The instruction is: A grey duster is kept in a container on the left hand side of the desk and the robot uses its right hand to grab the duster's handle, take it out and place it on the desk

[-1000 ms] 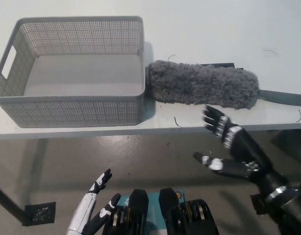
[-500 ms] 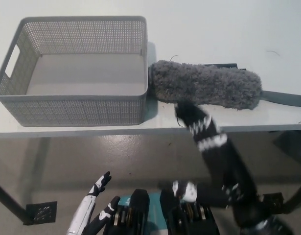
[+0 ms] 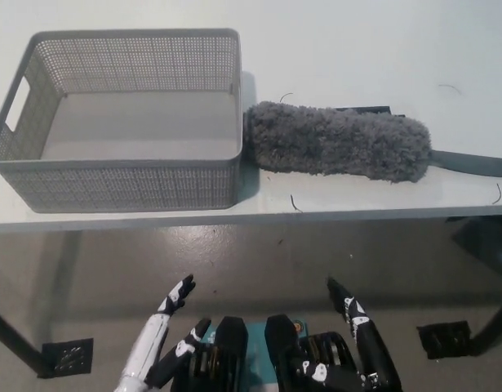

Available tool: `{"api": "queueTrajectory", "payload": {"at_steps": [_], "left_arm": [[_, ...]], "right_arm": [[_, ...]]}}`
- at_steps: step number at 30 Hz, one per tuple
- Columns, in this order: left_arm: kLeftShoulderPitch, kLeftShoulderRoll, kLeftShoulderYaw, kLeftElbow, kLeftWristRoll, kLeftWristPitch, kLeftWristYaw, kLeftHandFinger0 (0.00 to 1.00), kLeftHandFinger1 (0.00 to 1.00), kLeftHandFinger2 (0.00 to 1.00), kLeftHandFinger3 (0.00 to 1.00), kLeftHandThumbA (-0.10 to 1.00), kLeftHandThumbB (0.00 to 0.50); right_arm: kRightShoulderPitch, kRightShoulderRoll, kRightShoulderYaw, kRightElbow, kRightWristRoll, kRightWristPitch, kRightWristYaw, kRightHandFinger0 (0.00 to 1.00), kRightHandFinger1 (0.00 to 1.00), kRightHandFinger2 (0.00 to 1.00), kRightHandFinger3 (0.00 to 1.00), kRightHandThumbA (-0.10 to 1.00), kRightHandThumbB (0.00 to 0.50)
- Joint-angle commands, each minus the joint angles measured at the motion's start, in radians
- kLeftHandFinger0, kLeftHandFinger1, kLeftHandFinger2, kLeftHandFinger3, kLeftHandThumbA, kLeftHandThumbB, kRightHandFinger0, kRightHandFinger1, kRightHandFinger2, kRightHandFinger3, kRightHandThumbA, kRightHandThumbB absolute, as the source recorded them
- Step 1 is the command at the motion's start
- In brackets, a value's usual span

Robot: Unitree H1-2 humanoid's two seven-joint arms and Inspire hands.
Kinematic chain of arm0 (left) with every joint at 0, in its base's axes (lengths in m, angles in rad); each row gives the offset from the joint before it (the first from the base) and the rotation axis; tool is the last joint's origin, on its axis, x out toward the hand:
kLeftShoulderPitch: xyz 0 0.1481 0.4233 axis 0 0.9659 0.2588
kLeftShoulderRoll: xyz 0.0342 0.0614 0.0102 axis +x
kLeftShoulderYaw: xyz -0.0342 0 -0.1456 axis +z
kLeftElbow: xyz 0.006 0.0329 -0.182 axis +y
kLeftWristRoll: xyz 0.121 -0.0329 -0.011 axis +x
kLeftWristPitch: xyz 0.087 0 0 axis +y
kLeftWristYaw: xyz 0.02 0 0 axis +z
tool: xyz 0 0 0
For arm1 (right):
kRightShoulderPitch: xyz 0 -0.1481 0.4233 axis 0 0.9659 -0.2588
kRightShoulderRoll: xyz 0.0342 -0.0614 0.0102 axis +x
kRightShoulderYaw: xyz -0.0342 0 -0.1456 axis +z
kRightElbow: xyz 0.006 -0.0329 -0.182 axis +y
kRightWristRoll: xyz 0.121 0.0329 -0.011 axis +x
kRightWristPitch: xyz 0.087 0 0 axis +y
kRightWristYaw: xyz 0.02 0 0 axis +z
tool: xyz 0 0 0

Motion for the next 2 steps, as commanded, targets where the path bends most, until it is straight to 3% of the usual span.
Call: {"api": "queueTrajectory", "payload": {"at_steps": [1,2], "left_arm": [[-0.022,0.0,-0.003,-0.026,-0.001,-0.047,0.016,1.0,1.0,1.0,1.0,0.86,0.067],[-0.023,0.0,-0.004,-0.025,0.0,-0.047,0.017,1.0,1.0,1.0,1.0,0.86,0.067]], "right_arm": [[-0.046,-0.003,-0.003,0.029,-0.093,-0.134,-0.109,1.0,1.0,1.0,1.0,1.0,0.261],[-0.047,-0.004,-0.003,0.031,-0.094,-0.132,-0.11,1.0,1.0,1.0,1.0,1.0,0.259]]}}
